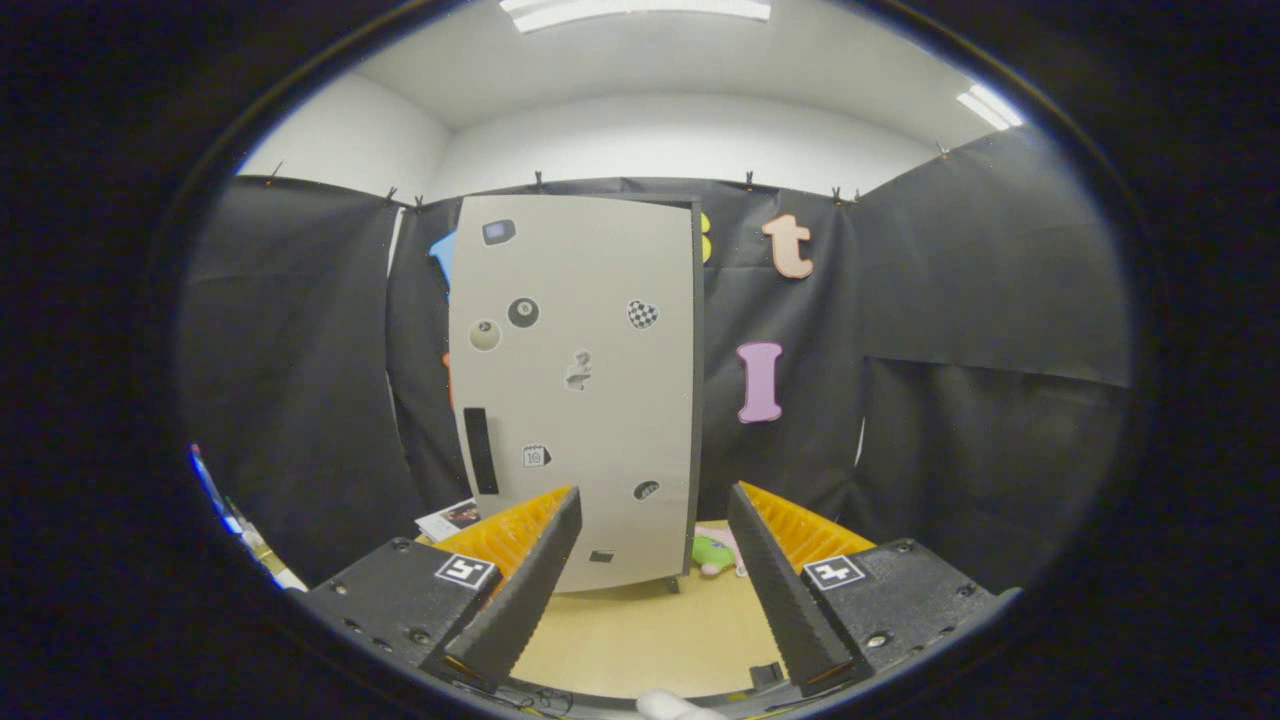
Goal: Open the shoe cabinet door, grab the shoes and put them into the shoe cabinet, then close the shoe cabinet door.
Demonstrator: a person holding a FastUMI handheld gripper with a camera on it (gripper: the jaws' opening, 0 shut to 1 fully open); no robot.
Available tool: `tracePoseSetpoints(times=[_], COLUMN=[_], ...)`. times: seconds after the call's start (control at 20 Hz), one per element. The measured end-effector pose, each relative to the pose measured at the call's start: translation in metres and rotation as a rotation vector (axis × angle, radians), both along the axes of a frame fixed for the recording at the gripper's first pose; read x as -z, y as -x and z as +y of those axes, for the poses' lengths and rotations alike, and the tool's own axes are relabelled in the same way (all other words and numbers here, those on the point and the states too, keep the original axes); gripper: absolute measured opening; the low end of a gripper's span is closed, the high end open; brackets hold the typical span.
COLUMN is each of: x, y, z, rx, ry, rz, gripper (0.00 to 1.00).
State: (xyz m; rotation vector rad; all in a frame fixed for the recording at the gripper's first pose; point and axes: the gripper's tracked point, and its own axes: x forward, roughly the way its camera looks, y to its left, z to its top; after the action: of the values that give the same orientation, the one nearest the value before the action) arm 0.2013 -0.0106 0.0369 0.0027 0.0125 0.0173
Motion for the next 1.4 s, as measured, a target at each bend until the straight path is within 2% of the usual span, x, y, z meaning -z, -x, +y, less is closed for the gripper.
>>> tracePoseSetpoints(times=[0.15,0.65,1.4], x=[-0.010,-0.017,-0.019], y=[0.017,0.056,0.064], z=[-0.010,-0.001,-0.001], rx=[0.022,0.012,0.008], ry=[-0.001,-0.004,-0.020], rz=[-0.029,-0.060,-0.067], gripper=[0.97,0.97,0.97])
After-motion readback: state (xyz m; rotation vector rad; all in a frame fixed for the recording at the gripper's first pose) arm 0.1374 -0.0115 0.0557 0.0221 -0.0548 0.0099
